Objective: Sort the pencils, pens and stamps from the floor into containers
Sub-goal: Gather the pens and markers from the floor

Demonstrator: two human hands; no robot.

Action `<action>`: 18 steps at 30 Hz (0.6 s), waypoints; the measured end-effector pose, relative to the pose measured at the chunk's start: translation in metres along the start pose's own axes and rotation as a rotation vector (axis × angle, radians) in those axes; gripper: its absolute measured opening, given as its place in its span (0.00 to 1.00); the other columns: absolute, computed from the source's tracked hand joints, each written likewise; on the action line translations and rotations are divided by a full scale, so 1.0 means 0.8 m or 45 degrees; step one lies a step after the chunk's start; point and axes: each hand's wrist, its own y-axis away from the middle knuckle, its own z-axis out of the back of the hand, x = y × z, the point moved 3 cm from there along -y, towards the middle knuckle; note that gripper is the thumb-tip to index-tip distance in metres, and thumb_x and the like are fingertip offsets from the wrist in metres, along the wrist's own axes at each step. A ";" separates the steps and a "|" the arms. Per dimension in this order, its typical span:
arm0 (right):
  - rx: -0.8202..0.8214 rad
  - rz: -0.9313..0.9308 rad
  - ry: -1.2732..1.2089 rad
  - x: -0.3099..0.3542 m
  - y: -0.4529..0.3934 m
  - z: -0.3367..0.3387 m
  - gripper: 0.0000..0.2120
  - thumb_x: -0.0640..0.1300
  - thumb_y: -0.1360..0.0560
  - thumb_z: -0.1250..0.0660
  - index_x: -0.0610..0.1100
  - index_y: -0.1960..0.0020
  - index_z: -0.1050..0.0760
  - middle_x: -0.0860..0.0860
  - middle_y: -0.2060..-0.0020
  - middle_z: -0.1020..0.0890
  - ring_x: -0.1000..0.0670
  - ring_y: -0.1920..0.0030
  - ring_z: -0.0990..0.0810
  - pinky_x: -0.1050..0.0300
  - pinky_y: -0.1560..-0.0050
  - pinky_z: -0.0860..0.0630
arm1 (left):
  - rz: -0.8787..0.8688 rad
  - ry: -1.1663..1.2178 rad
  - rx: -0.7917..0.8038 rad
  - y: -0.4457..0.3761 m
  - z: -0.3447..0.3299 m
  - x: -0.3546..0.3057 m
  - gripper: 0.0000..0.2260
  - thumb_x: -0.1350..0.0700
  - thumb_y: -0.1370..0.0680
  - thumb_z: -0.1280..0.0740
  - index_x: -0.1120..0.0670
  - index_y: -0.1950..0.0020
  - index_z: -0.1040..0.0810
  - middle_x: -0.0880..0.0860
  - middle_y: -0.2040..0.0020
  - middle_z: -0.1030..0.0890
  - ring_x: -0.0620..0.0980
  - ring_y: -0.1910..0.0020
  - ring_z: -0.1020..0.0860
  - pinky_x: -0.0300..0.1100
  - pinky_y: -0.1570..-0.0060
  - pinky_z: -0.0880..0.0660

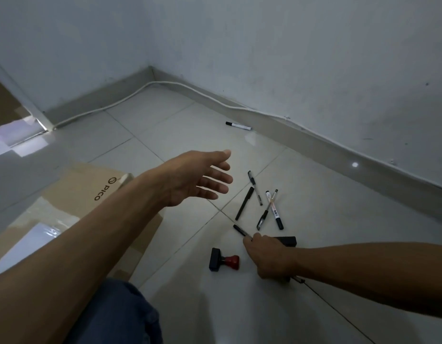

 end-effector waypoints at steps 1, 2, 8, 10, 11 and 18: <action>0.015 -0.008 -0.070 -0.004 -0.001 0.004 0.27 0.41 0.27 0.27 0.40 0.33 0.35 0.40 0.43 0.27 0.42 0.46 0.23 0.52 0.55 0.26 | 0.006 0.000 -0.006 -0.001 0.000 0.000 0.20 0.42 0.18 0.34 0.57 0.37 0.20 0.57 0.45 0.13 0.53 0.52 0.15 0.48 0.51 0.19; 0.028 -0.016 -0.165 -0.009 -0.002 0.009 0.24 0.42 0.27 0.29 0.41 0.35 0.35 0.42 0.46 0.27 0.43 0.47 0.23 0.53 0.56 0.25 | 0.012 0.000 -0.014 -0.001 0.001 0.001 0.20 0.42 0.18 0.34 0.58 0.37 0.20 0.57 0.44 0.13 0.53 0.52 0.15 0.48 0.51 0.19; -0.092 -0.062 -1.034 -0.025 -0.012 0.055 0.08 0.38 0.26 0.33 0.46 0.57 0.31 0.51 0.64 0.25 0.55 0.67 0.27 0.59 0.66 0.30 | 0.026 -0.004 -0.044 -0.004 0.001 0.002 0.20 0.42 0.18 0.34 0.57 0.38 0.20 0.57 0.44 0.13 0.54 0.50 0.15 0.48 0.51 0.19; -0.151 -0.102 -1.322 -0.021 -0.013 0.080 0.05 0.36 0.26 0.36 0.44 0.57 0.30 0.48 0.66 0.24 0.53 0.70 0.26 0.56 0.68 0.29 | 0.025 -0.007 -0.054 -0.004 0.000 0.000 0.20 0.41 0.18 0.34 0.57 0.38 0.20 0.56 0.45 0.13 0.54 0.49 0.15 0.48 0.50 0.19; -0.182 -0.112 -1.446 -0.019 -0.012 0.093 0.04 0.35 0.26 0.37 0.42 0.56 0.29 0.46 0.67 0.24 0.51 0.71 0.25 0.56 0.69 0.29 | 0.026 -0.012 -0.061 -0.005 -0.001 0.000 0.20 0.41 0.18 0.34 0.57 0.38 0.20 0.56 0.44 0.13 0.54 0.48 0.15 0.49 0.49 0.19; -0.609 0.169 -2.207 0.023 0.012 0.207 0.06 0.32 0.30 0.38 0.42 0.61 0.31 0.42 0.66 0.27 0.47 0.72 0.28 0.55 0.70 0.32 | 0.096 0.045 -0.249 -0.009 0.006 0.003 0.27 0.40 0.21 0.30 0.59 0.32 0.25 0.58 0.39 0.19 0.55 0.41 0.19 0.55 0.40 0.21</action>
